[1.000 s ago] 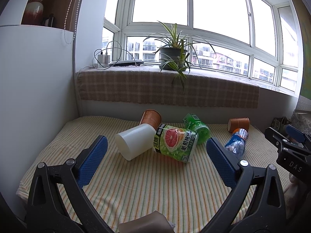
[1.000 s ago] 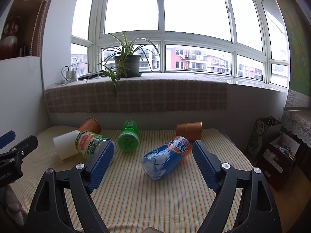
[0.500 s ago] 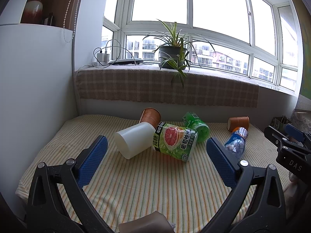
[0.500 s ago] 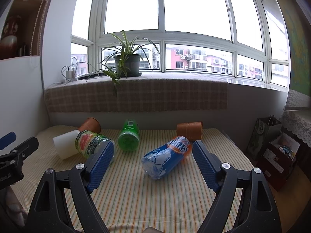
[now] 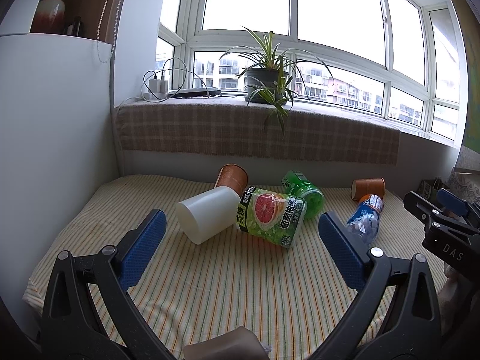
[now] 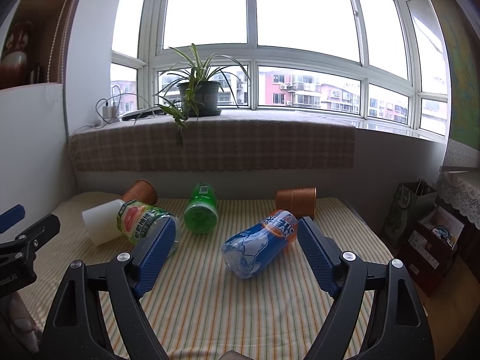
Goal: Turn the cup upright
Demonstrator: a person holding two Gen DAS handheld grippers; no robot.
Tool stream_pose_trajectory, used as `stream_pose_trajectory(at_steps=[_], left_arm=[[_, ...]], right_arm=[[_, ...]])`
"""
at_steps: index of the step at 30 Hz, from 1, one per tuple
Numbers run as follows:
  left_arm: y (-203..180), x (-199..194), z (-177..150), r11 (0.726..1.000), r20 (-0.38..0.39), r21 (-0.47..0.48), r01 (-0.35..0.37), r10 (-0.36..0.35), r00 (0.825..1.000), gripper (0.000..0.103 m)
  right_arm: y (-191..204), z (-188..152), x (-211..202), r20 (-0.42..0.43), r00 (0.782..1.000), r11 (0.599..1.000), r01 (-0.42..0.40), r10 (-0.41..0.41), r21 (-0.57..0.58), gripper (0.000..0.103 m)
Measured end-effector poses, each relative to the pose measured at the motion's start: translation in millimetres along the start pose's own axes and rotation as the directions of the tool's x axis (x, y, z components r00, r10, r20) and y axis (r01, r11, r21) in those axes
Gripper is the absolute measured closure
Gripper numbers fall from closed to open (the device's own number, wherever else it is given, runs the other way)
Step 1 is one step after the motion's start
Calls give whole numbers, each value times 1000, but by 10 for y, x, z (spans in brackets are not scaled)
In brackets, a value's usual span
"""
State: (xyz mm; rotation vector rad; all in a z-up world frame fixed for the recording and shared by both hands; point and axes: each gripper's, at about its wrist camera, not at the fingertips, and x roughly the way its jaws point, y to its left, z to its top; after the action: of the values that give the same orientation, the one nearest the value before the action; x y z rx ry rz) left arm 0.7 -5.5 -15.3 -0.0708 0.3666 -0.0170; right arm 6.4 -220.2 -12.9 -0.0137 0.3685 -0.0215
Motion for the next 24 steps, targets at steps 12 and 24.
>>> stream_pose_trajectory(at_steps=[12, 24], left_arm=[[152, 53, -3, 1000, -25, -10, -4, 3, 1000, 0], [462, 54, -4, 999, -64, -27, -46, 44, 997, 0]], right_arm=[[193, 66, 157, -22, 999, 999, -33, 33, -34, 20], [549, 195, 623, -119, 985, 989, -137, 129, -59, 20]])
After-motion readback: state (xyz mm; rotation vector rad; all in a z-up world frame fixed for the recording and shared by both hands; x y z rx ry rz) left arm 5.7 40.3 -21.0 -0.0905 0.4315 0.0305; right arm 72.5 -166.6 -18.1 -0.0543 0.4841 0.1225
